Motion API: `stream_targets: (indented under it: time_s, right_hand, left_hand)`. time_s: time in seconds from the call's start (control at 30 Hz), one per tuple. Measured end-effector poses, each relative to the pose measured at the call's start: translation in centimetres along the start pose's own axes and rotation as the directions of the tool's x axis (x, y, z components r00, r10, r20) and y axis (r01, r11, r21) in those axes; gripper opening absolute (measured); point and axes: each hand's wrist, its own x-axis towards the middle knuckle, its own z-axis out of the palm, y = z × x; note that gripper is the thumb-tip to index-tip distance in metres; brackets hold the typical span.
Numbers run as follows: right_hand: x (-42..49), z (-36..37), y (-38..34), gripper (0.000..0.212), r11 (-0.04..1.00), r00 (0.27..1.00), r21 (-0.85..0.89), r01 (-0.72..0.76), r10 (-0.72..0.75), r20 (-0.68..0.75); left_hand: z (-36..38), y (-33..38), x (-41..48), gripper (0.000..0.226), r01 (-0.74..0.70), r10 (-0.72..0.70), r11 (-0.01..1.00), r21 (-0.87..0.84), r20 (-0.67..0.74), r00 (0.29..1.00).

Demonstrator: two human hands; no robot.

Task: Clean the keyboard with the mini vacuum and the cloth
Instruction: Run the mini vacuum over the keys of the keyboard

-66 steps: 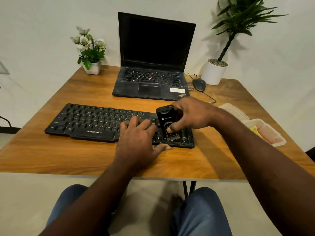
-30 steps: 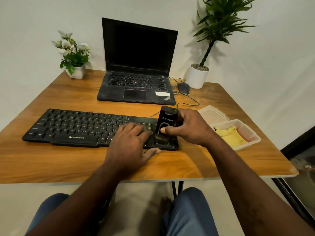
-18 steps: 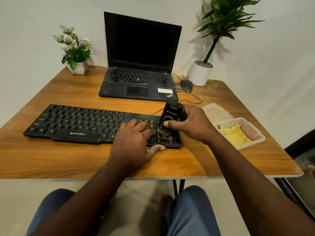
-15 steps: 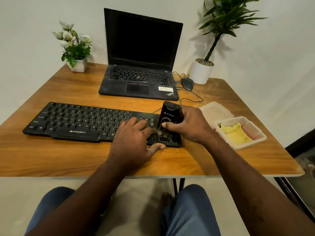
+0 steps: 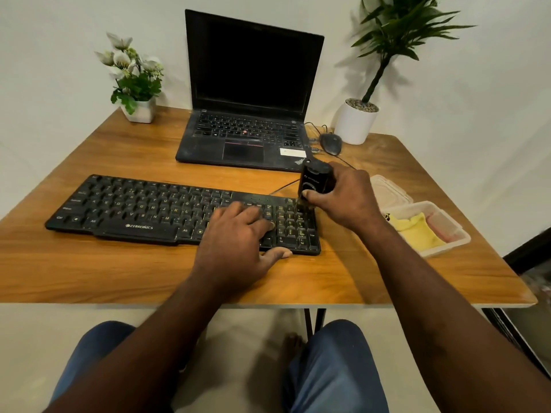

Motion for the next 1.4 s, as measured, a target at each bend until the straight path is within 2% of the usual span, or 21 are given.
stream_targets:
  time_s: [0.13, 0.3, 0.47, 0.67, 0.77, 0.9, 1.13, 1.27, 1.4]
  right_hand:
    - [0.3, -0.3, -0.2, 0.050, 0.993, 0.999, 0.115, 0.018, -0.022, 0.031]
    - [1.8, -0.4, 0.4, 0.057, 0.986, 1.000, 0.168, 0.000, 0.001, -0.003]
    - [1.9, 0.9, 0.6, 0.051, 0.970, 0.971, 0.240, -0.041, -0.018, 0.237]
    - [2.8, -2.5, 2.3, 0.043, 0.994, 0.931, 0.101, 0.029, -0.063, 0.359]
    - [2.7, -3.9, 3.3, 0.042, 0.998, 0.939, 0.024, 0.050, -0.055, 0.340]
    - [1.5, -1.5, 2.4, 0.039, 0.985, 0.943, 0.145, 0.098, -0.139, 0.303]
    - [2.0, 2.9, -1.8, 0.040, 0.970, 0.936, 0.157, 0.186, -0.223, 0.271]
    - [2.5, 0.9, -0.1, 0.037, 0.980, 0.920, 0.108, 0.169, -0.196, 0.339]
    - [1.9, -2.6, 3.1, 0.039, 0.991, 0.931, 0.082, 0.103, -0.125, 0.342]
  left_hand:
    - [-0.1, 0.0, 0.0, 0.075, 0.006, -0.006, 1.000, 0.010, 0.009, 1.000]
    - [-0.2, 0.1, 0.0, 0.075, 0.006, -0.006, 1.000, 0.016, 0.029, 1.000]
    - [-0.4, 0.1, 0.0, 0.076, 0.018, -0.019, 1.000, 0.020, 0.045, 0.999]
    - [-0.7, 0.2, 0.0, 0.072, 0.021, -0.022, 1.000, 0.013, 0.079, 0.997]
    - [-0.8, 0.3, 0.0, 0.072, 0.029, -0.030, 1.000, 0.007, 0.093, 0.995]
    - [-0.6, 0.2, 0.0, 0.076, 0.027, -0.026, 1.000, -0.013, 0.071, 0.997]
    - [-0.7, 0.3, 0.0, 0.077, 0.026, -0.025, 1.000, -0.011, 0.052, 0.998]
    - [-0.9, 0.3, 0.1, 0.074, 0.029, -0.029, 1.000, -0.001, 0.088, 0.996]
    - [-0.8, 0.3, 0.1, 0.072, 0.037, -0.037, 0.999, -0.004, 0.096, 0.995]
